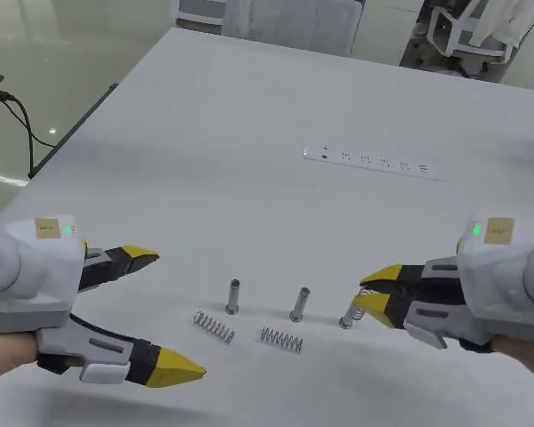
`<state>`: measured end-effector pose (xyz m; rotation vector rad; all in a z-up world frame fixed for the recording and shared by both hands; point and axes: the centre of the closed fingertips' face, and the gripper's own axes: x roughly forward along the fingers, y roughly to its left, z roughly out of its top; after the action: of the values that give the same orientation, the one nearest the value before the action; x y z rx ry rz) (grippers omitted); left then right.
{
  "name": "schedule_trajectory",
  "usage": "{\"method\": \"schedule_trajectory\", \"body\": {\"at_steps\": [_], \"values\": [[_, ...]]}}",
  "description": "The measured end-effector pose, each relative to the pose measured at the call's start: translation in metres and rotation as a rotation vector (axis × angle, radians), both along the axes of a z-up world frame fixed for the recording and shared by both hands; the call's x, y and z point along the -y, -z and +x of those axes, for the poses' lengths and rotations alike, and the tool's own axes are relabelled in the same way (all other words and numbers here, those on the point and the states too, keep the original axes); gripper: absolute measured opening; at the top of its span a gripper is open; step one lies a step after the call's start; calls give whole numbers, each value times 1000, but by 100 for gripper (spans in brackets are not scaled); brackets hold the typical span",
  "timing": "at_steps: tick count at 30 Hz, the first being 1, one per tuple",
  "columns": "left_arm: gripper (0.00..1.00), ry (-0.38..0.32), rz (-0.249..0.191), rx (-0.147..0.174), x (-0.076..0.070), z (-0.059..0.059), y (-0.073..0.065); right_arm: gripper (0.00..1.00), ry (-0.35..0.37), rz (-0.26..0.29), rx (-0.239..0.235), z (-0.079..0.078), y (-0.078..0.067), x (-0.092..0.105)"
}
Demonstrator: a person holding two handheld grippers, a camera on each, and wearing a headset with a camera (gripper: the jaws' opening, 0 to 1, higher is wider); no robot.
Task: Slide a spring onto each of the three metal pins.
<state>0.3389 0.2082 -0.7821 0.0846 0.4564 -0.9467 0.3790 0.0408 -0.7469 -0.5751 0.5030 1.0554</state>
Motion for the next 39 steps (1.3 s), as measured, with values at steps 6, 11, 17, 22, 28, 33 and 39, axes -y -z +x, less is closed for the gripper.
{"method": "schedule_trajectory", "body": {"at_steps": [6,11,17,22,28,33,39], "values": [[98,-16,-7,5,-3,2,-2,7,117,78,-30,18,-4,9],[98,-25,-9,1,-7,1,0,7,141,82,-48,23,2,10],[98,-33,-10,-6,-10,0,2,7,158,108,-71,25,6,6],[98,-43,-14,-11,-11,0,3,7,156,88,-76,27,13,6],[98,-48,-20,-13,-11,0,3,7,153,83,-64,28,14,3],[98,-50,-23,-15,-12,-1,3,7,150,82,-57,27,9,2],[98,-50,-23,-18,-12,0,4,7,144,68,-51,25,9,3]]}}
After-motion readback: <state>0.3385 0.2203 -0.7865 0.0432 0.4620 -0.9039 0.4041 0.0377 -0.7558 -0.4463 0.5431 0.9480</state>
